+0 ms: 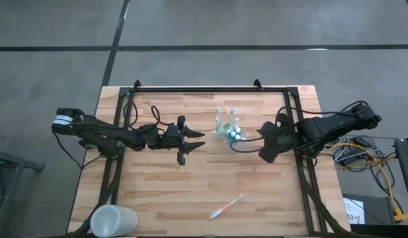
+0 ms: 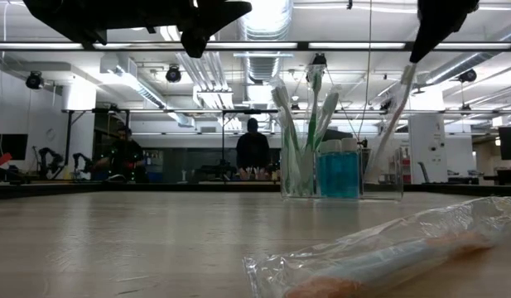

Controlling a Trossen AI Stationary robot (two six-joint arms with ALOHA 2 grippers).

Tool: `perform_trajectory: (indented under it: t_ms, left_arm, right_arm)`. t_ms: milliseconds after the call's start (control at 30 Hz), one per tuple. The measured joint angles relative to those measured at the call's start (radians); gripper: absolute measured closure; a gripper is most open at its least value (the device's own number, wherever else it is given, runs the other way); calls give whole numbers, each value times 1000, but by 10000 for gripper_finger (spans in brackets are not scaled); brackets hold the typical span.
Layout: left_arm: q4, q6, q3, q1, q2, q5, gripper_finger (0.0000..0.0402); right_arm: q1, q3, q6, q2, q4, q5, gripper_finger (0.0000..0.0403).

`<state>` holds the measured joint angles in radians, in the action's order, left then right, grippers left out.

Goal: Pick & Place toothbrushing station
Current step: Put the orange toothbrush into the transparent organizer

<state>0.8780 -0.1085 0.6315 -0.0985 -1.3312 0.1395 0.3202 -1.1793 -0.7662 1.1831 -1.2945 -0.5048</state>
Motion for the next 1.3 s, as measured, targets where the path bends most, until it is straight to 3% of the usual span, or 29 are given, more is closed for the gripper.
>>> perform_trajectory:
  t_ms: [100,567,1067,1300]
  left_arm:
    - [0,0,0,0,0,0,245]
    - [0,0,0,0,0,0,245]
    - [0,0,0,0,0,0,245]
    - [0,0,0,0,0,0,245]
  right_arm:
    - [0,0,1,15,12,-45,394]
    - [-27,8,15,20,67,-49,394]
    - [-26,108,38,19,208,-34,393]
    - [-26,74,45,16,210,-36,349]
